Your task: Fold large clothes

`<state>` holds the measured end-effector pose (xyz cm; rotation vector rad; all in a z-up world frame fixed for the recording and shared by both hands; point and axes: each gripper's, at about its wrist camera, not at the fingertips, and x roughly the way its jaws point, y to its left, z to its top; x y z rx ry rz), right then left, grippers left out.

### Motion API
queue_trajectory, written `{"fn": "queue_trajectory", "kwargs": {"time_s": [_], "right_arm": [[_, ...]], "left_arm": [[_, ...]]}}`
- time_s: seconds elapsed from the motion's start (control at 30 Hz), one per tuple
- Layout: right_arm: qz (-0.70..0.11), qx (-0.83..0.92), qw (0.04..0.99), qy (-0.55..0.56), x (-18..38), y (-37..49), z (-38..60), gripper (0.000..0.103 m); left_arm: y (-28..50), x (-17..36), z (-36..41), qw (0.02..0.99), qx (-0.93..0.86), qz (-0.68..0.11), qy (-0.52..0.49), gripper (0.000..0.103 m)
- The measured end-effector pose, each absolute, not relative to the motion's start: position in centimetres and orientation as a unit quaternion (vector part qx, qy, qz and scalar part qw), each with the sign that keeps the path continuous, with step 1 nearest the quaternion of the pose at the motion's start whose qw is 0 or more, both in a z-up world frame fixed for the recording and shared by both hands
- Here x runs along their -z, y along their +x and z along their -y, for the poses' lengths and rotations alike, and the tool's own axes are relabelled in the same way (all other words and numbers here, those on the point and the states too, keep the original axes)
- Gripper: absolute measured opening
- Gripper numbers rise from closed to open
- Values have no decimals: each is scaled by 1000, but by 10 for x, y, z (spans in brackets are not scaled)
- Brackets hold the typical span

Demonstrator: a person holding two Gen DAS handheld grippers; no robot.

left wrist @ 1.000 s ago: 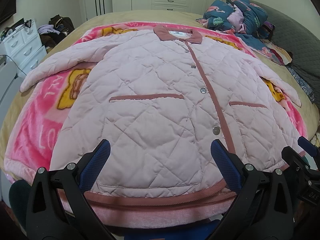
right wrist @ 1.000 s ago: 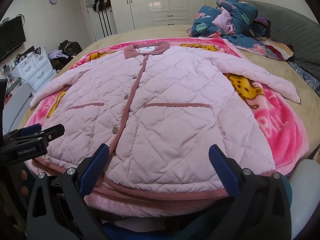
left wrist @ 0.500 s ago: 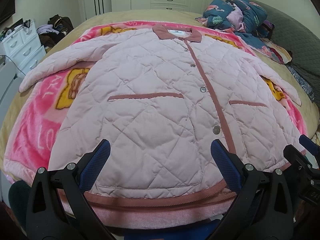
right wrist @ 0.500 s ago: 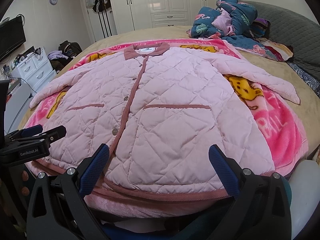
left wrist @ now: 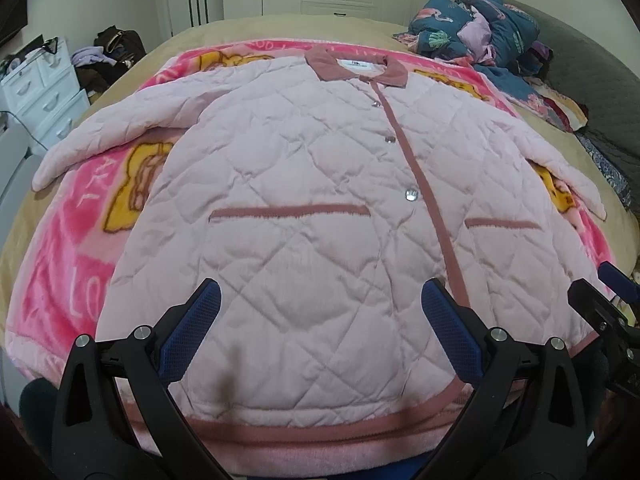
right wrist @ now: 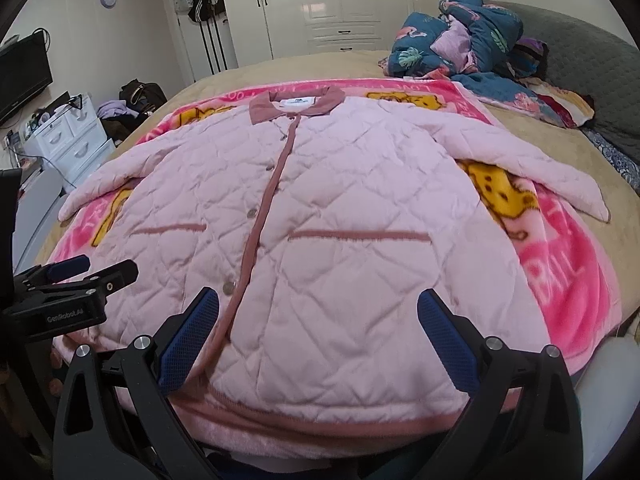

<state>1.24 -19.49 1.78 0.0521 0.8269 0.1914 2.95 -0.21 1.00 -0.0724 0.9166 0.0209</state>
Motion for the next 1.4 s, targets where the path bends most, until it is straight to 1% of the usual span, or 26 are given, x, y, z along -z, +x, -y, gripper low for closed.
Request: {"fn": "queue_trajectory", "kwargs": {"time_s": [0.37, 0.87, 1.4], "right_arm": [[-395, -87, 914, 31, -29, 47, 200, 99], [-358, -93, 929, 29, -71, 102, 198, 99], [-342, -106, 933, 40, -98, 169, 190, 99]], "left_arm": [[63, -28, -7, 899, -10, -435, -52, 94], [119, -46, -17, 896, -9, -440, -66, 94], [183, -64, -14, 896, -2, -439, -73, 94]]}}
